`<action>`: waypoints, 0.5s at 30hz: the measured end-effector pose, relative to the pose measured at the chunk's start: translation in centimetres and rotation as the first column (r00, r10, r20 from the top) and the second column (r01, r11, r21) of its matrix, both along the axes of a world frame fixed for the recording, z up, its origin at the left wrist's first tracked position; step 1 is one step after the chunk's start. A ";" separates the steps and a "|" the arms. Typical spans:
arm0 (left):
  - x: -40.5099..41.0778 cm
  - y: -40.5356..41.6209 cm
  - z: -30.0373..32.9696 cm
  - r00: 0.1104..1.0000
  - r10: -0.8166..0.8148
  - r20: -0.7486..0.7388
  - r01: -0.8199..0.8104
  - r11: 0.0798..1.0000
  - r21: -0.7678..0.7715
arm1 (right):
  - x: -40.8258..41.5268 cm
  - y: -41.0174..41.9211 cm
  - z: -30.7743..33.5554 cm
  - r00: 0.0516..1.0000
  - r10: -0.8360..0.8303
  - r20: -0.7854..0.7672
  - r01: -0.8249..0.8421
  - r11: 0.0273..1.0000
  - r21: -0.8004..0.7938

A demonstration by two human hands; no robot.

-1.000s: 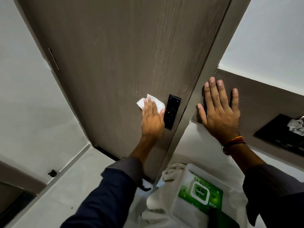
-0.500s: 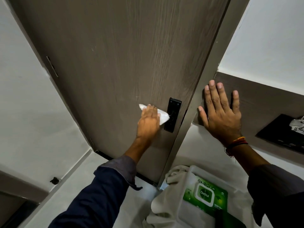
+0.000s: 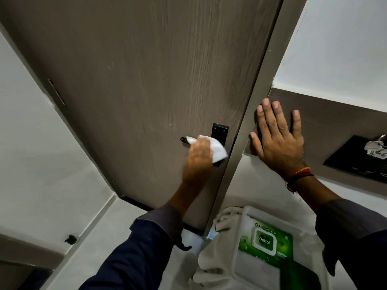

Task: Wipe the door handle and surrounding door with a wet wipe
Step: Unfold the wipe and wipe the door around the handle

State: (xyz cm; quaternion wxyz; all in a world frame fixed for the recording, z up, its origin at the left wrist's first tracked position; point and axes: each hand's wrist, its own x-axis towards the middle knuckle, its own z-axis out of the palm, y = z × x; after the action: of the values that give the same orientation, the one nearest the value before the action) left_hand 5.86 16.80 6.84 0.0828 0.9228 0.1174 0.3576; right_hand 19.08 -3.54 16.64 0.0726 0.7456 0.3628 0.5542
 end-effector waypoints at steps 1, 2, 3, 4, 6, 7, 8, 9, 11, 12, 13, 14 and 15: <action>0.2 -0.7 -0.5 0.999 -0.050 0.001 0.050 0.997 0.055 | -0.1 0.0 0.0 1.000 -0.004 -0.009 0.004 1.000 -0.001; 0.2 -0.7 -0.8 0.996 -0.089 0.008 0.088 0.991 0.096 | -0.1 0.0 0.1 1.000 -0.005 -0.024 0.005 1.000 -0.001; 0.0 0.3 -0.9 0.994 -0.109 0.008 0.107 0.986 0.126 | -0.2 0.0 0.1 0.999 -0.005 -0.039 0.005 1.000 -0.003; -0.3 1.7 -0.8 0.995 -0.101 0.009 0.099 0.987 0.129 | -0.3 0.0 0.1 0.999 -0.005 -0.053 0.005 1.000 -0.007; -0.9 4.7 -0.3 1.000 -0.016 -0.013 0.017 0.997 0.069 | -0.4 -0.2 0.2 0.997 -0.009 -0.080 0.008 1.000 -0.016; -1.1 5.5 -0.3 0.999 0.035 -0.030 -0.034 0.999 0.034 | -0.4 -0.2 0.3 0.996 -0.010 -0.091 0.008 1.000 -0.020; -1.2 5.5 -0.3 0.997 0.067 -0.045 -0.066 0.998 0.020 | -0.6 -0.2 0.3 0.995 -0.015 -0.100 0.013 1.000 -0.021; -1.2 5.0 -0.4 0.997 0.061 -0.053 -0.059 0.998 0.030 | -0.8 -0.1 0.4 0.994 -0.021 -0.108 0.019 1.000 -0.020; -0.9 3.4 -0.8 0.998 -0.033 -0.053 0.035 0.999 0.041 | -1.1 0.2 0.4 0.991 -0.031 -0.128 0.030 0.999 -0.015; -0.7 2.5 -0.9 0.995 -0.091 -0.042 0.091 0.996 0.014 | -1.3 0.3 0.3 0.989 -0.034 -0.141 0.033 0.999 -0.010; -0.5 1.6 -0.8 0.990 -0.135 -0.034 0.134 0.991 -0.019 | -1.5 0.4 0.3 0.987 -0.040 -0.156 0.039 0.999 -0.008; -0.3 0.9 -0.6 0.986 -0.161 -0.033 0.160 0.987 -0.031 | -1.7 0.5 0.2 0.984 -0.050 -0.169 0.050 0.999 -0.007; -0.3 0.4 -0.4 0.983 -0.181 -0.037 0.180 0.983 -0.031 | -1.9 0.7 0.2 0.982 -0.064 -0.178 0.064 0.998 -0.006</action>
State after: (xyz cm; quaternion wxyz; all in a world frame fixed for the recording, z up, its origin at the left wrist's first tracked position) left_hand 5.57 17.24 6.41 0.1251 0.9353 0.0399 0.3286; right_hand 17.21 -2.88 16.81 0.0579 0.8033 0.3441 0.4827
